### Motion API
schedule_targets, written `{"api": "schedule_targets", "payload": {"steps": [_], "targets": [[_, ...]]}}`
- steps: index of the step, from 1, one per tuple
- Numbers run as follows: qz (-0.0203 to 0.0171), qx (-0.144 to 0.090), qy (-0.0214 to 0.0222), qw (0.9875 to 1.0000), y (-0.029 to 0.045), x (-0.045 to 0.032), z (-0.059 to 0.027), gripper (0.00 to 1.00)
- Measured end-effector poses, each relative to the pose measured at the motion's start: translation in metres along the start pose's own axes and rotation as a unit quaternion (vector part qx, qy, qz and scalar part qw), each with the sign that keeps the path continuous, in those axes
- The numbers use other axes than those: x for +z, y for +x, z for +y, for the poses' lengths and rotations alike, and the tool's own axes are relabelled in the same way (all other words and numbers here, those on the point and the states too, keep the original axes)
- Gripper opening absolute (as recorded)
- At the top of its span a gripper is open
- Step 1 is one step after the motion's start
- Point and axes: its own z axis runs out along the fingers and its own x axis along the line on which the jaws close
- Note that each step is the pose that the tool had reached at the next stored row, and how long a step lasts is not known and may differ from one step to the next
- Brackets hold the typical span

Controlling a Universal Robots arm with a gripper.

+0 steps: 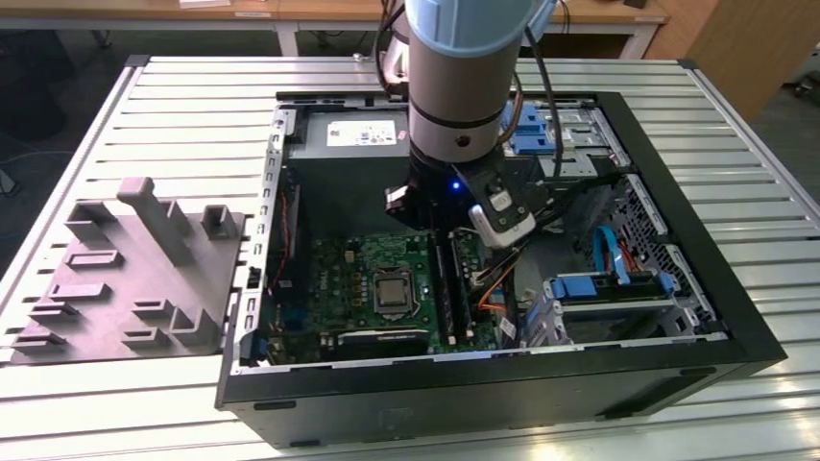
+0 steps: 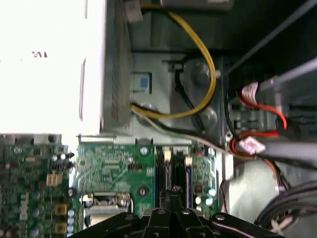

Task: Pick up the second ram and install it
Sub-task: 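Press down the second ram until it locks into place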

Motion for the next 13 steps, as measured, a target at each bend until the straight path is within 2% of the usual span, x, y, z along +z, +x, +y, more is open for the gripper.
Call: {"api": "schedule_targets", "payload": {"steps": [2,13], "targets": [[-0.0001,0.000,-0.0001,1.0000,0.0001,0.0005,0.0038,0.10],[0.0000,0.000,-0.0001,1.0000,0.0001,0.0012,0.0089,0.10]]}}
